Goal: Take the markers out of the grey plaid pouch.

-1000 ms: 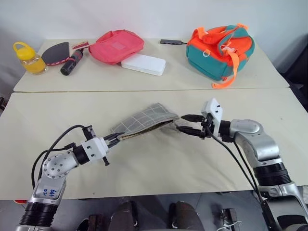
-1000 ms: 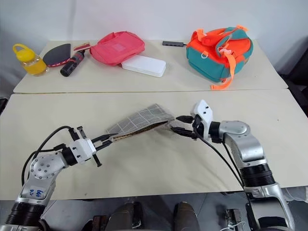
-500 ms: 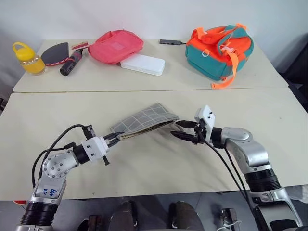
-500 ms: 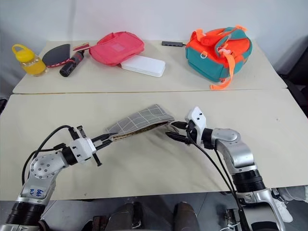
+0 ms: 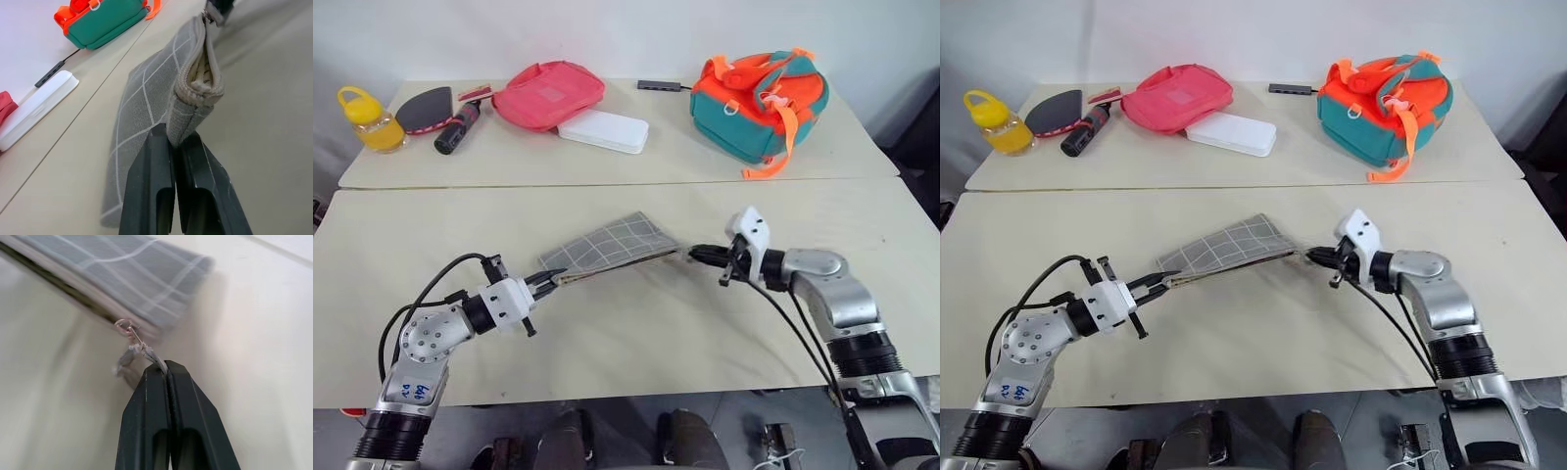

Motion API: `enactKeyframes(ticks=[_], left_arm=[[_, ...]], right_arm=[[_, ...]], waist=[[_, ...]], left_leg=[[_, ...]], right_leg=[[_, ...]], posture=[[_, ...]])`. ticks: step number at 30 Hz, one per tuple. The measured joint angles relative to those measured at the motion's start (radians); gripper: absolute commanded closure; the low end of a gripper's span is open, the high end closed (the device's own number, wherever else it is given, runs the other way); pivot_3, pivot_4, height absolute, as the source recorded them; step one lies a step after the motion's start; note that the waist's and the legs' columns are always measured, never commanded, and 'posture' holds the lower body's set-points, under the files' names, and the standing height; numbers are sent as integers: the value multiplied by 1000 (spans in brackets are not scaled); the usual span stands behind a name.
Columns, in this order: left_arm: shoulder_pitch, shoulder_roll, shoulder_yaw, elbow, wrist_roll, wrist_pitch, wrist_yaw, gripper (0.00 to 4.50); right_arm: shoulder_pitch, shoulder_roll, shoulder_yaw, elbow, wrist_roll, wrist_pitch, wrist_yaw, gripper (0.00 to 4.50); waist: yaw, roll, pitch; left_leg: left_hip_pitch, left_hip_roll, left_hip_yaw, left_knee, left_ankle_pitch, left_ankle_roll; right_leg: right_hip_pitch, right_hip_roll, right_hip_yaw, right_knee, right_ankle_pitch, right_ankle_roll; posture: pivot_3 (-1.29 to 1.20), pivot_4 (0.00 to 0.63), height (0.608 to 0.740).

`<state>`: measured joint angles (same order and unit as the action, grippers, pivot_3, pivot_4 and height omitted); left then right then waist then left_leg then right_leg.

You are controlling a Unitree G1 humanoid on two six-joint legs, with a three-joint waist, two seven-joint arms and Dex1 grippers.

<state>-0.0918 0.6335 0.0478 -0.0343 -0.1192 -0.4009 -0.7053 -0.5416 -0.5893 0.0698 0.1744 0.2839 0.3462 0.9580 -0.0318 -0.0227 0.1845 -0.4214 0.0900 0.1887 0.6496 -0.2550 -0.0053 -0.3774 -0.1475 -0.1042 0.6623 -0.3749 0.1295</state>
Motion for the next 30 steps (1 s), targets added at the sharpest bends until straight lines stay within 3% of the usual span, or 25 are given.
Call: enactKeyframes(ticks=[3,9,19,22,26,30], left_arm=[[-9,-1,0,0,-3,2,-6,4500],[-14,-6,1,1,-11,13,-7,4500],[-18,-32,1,-1,-34,51,-7,4500],[-27,-37,2,-2,-43,67,-8,4500],[-60,-47,3,-11,-51,96,-7,4500],[-60,-51,3,-34,-51,107,-7,4500]], right_arm=[[-3,0,0,15,-9,-27,6,4307],[29,-5,-12,-45,39,31,45,2574],[15,-69,-103,-234,153,112,91,2574],[-6,-19,-102,-285,159,110,51,3178],[-5,62,23,-320,68,17,0,4449],[18,88,129,-323,-53,-103,-22,4449]], waist=[[2,0,0],[2,0,0],[0,0,0],[2,0,0],[3,0,0],[3,0,0]], left_leg=[[0,0,0,0,0,0],[0,0,0,0,0,0],[0,0,0,0,0,0],[0,0,-1,0,0,0],[0,0,0,0,0,0],[0,0,0,0,0,0]], right_leg=[[0,0,0,0,0,0],[0,0,0,0,0,0],[0,0,0,0,0,0],[0,0,0,0,0,0],[0,0,0,0,0,0],[0,0,0,0,0,0]], posture=[[0,150,740],[0,150,740],[0,150,740],[0,150,740],[0,150,740],[0,150,740]])
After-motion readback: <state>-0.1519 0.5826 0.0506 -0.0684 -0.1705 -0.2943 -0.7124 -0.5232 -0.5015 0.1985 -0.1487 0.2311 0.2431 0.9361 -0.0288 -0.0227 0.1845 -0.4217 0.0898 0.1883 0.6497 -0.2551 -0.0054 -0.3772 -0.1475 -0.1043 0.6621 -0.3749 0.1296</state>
